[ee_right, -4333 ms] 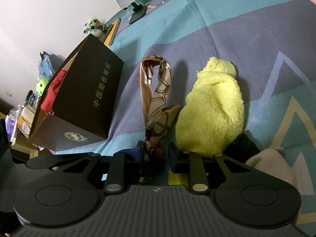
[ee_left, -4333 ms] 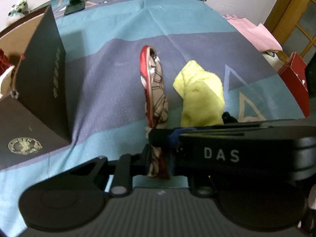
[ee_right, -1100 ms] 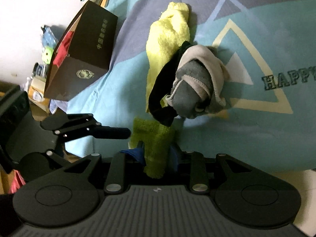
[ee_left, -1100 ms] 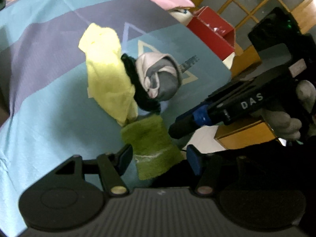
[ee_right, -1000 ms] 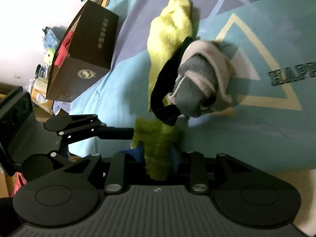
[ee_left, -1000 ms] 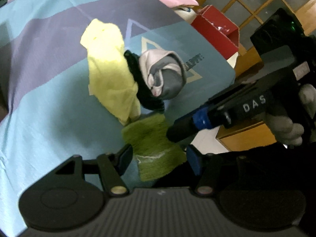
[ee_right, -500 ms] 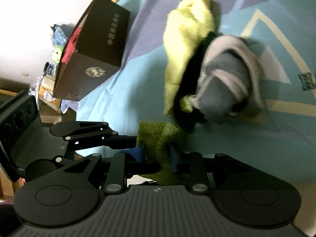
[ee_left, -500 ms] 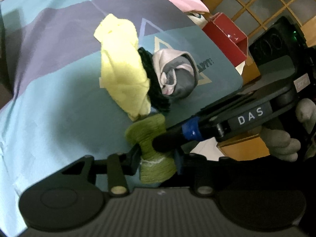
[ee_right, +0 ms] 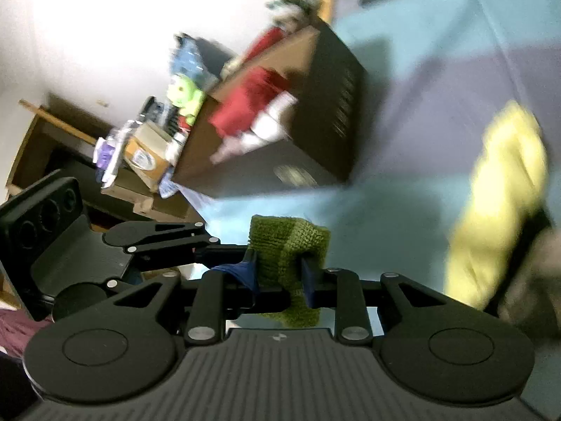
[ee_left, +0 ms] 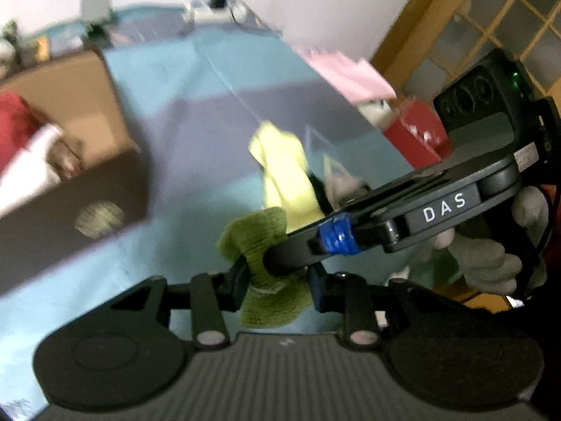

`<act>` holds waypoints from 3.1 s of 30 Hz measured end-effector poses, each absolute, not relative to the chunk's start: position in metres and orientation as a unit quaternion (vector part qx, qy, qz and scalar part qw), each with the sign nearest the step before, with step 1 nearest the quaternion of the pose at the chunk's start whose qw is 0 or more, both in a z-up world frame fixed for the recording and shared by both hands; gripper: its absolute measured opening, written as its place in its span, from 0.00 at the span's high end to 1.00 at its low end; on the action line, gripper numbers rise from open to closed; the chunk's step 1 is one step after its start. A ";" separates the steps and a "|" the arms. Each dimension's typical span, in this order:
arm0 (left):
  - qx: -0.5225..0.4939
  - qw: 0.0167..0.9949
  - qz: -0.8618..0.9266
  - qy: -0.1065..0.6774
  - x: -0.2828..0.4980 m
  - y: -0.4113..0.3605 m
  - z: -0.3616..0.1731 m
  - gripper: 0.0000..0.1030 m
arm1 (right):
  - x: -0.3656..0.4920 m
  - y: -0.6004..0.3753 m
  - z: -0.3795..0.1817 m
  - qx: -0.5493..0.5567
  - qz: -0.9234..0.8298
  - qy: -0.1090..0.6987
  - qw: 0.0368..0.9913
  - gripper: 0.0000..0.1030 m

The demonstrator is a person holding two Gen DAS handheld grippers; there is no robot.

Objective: Organize soft objects
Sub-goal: 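Carry the green knitted cloth with the right gripper into the box, then open the right gripper to drop the green cloth and withdraw, then move the right gripper to the yellow fluffy towel and grasp it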

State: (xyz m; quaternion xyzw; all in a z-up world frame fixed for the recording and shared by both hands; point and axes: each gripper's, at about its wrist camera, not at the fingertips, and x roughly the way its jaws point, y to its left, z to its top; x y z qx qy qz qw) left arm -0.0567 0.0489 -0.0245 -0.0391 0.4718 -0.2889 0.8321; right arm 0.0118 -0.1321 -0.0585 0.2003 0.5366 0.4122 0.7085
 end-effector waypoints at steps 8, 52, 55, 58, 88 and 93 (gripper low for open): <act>-0.023 0.879 -0.259 0.400 -0.028 0.108 0.027 0.73 | 0.055 -0.072 -0.015 0.167 0.436 0.457 0.757 0.92; 0.009 0.871 -0.168 0.462 0.073 0.160 -0.044 0.46 | 0.080 0.010 -0.059 0.106 0.249 0.445 0.854 0.90; 0.019 0.876 -0.158 0.456 0.066 0.163 -0.039 0.44 | 0.074 0.011 -0.054 0.110 0.248 0.436 0.858 0.90; 0.027 0.882 -0.145 0.447 0.057 0.167 -0.032 0.43 | 0.067 0.014 -0.051 0.114 0.249 0.432 0.860 0.90; 0.037 0.885 -0.157 0.436 -0.047 0.142 -0.014 0.41 | 0.006 -0.023 -0.058 0.148 0.316 0.450 0.822 0.88; 0.040 0.870 -0.172 0.460 -0.048 0.103 -0.027 0.41 | 0.002 -0.050 -0.073 0.121 0.309 0.476 0.814 0.88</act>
